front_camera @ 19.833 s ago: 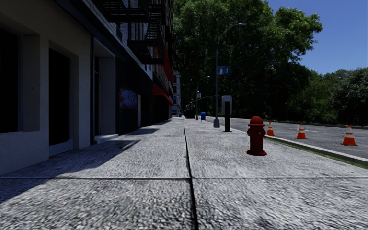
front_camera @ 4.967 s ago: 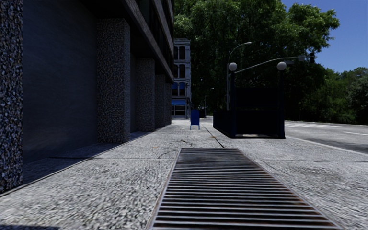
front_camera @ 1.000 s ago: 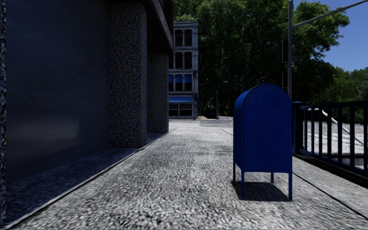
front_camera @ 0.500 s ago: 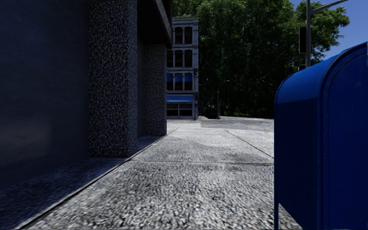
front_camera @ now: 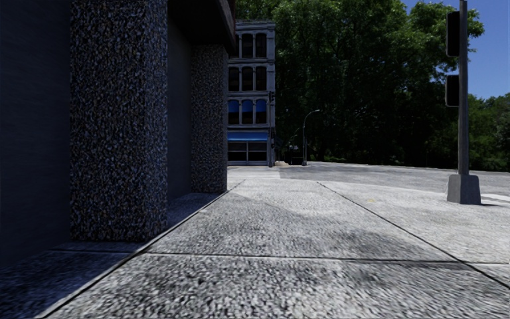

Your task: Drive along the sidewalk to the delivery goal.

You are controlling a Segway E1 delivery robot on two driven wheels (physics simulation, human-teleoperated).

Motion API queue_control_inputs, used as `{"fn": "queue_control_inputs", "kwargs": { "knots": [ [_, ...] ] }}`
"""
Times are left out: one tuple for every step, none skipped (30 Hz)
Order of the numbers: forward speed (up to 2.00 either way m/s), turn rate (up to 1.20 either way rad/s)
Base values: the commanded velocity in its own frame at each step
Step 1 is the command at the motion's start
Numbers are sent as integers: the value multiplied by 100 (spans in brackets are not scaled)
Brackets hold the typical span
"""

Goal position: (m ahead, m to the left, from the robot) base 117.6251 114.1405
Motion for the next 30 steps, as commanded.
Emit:
{"fn": "queue_control_inputs", "kwargs": {
  "knots": [
    [200,0],
    [200,0],
    [200,0],
    [200,0],
    [200,-1],
    [200,-2],
    [200,-2],
    [200,-4],
    [200,-7],
    [200,-10],
    [200,-10],
    [200,-10],
    [200,-10],
    [200,-10],
    [200,-10],
    [200,-10],
    [200,-10],
    [200,-10],
    [200,-10],
    [200,-10],
    [200,-10],
    [200,-10],
    [200,-10],
    [200,-10],
    [200,-10],
    [200,-10],
    [200,-10],
    [200,-10],
    [200,-10],
    [200,-10]
  ]
}}
